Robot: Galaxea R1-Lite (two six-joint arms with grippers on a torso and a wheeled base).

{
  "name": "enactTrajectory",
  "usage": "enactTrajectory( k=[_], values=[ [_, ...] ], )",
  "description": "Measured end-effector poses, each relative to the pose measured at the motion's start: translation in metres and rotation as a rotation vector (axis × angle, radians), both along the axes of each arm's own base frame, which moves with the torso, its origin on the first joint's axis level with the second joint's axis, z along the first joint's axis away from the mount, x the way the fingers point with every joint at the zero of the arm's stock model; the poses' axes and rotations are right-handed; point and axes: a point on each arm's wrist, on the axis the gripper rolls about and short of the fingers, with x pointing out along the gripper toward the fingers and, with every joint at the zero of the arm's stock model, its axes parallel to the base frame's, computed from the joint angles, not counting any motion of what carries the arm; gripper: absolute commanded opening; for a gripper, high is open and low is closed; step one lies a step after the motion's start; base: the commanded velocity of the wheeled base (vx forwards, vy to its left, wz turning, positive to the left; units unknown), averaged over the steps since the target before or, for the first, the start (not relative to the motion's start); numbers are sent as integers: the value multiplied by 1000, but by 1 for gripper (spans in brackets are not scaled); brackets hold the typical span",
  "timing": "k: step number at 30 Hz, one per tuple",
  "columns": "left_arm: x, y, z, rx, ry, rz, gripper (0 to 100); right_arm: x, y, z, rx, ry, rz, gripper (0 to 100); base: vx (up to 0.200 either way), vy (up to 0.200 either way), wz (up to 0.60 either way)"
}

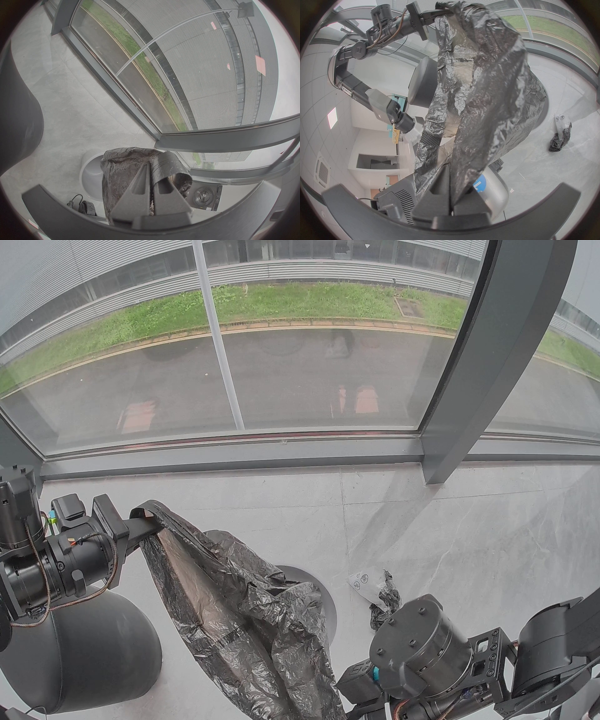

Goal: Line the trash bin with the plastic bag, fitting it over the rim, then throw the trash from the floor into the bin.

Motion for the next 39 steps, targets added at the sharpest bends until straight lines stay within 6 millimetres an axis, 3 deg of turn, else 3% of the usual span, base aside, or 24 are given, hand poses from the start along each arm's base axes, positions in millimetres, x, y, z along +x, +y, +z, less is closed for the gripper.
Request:
enactTrajectory(
  k=[10,17,32,39],
  values=[
    [-8,3,-8,8,20,-2,0,1,6,-1,12,33,-13,0,0,0,0],
    [-2,2,-16,18,51,-2,0,24,6,-9,-2,33,-83,0,0,0,0],
    [43,-13,-50,31,86,-2,0,80,-5,-38,-25,5,-210,0,0,0,0],
    [66,-21,-70,33,90,-1,0,107,1,-51,-25,-9,-242,0,0,0,0]
  ],
)
